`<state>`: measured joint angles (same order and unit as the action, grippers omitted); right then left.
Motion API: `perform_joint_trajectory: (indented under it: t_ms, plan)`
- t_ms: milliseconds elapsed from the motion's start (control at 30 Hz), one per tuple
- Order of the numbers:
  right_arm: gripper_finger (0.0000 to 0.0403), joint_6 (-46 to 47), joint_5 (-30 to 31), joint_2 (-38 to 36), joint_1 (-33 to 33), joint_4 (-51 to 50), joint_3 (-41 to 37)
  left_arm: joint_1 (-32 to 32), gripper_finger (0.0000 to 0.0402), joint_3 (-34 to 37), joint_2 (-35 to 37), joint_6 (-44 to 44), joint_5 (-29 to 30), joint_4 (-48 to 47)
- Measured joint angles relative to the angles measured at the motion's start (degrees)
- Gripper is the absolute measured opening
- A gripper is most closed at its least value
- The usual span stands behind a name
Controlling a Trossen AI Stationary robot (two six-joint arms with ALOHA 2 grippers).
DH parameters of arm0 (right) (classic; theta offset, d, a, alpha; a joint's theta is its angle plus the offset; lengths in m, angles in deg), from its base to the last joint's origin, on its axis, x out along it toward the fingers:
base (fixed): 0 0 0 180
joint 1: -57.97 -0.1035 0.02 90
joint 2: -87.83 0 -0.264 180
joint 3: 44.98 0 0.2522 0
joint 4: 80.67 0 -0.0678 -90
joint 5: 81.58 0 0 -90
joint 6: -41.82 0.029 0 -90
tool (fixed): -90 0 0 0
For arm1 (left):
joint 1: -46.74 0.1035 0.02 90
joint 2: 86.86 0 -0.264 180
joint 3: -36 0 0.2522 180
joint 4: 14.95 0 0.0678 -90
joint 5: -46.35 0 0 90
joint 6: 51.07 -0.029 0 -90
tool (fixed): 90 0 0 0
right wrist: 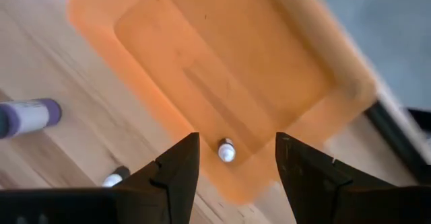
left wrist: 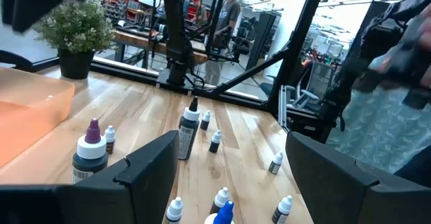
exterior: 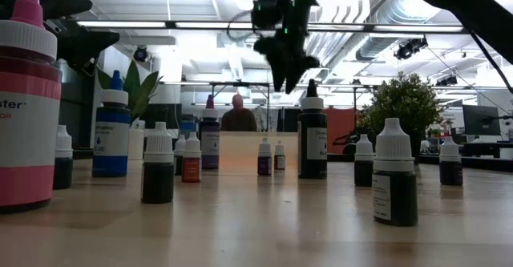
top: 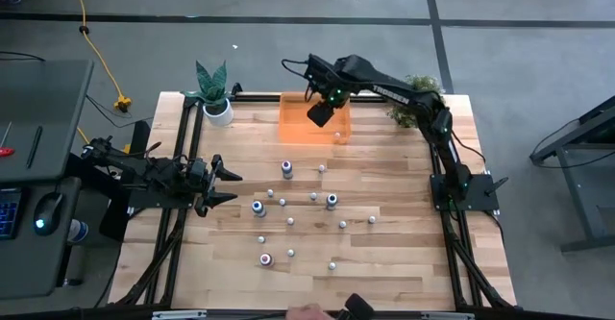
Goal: Pick & Place food coloring
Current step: Put the small black food coloring bottle into the orange bin
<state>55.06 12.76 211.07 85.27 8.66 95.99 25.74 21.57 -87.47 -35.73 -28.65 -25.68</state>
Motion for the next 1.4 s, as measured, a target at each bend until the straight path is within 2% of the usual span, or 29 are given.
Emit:
perform_joint_trajectory:
  t_ms: [167,300,433,633,967,1167,1400]
  plan:
    - [0.0184,-1.3,1.8,-0.6,-2.1,-4.3,7.9,0.0,0.0271,0.0,0.0,0.0,0.0,0.0]
    - [0.0184,-1.7,-0.7,-6.9,-3.8,0.4,3.1,0.0,0.0271,0.0,0.0,0.0,0.0,0.0]
    - [0.0184,-1.7,-1.5,-11.3,-5.3,0.5,2.0,0.0,0.0271,0.0,0.0,0.0,0.0,0.0]
    - [0.0184,-2.2,-1.3,-18.0,-7.8,-2.3,1.9,0.0,0.0271,0.0,0.0,0.0,0.0,0.0]
    - [0.0184,-1.9,-1.5,-27.3,-14.7,-13.2,1.5,0.0,0.0271,0.0,0.0,0.0,0.0,0.0]
    - [0.0184,-0.6,-3.4,-35.5,-19.8,-12.9,-9.3,0.0,0.0271,0.0,0.0,0.0,0.0,0.0]
    - [0.0184,6.7,-6.3,-48.6,-24.3,-10.4,-31.9,0.0,0.0271,0.0,0.0,0.0,0.0,0.0]
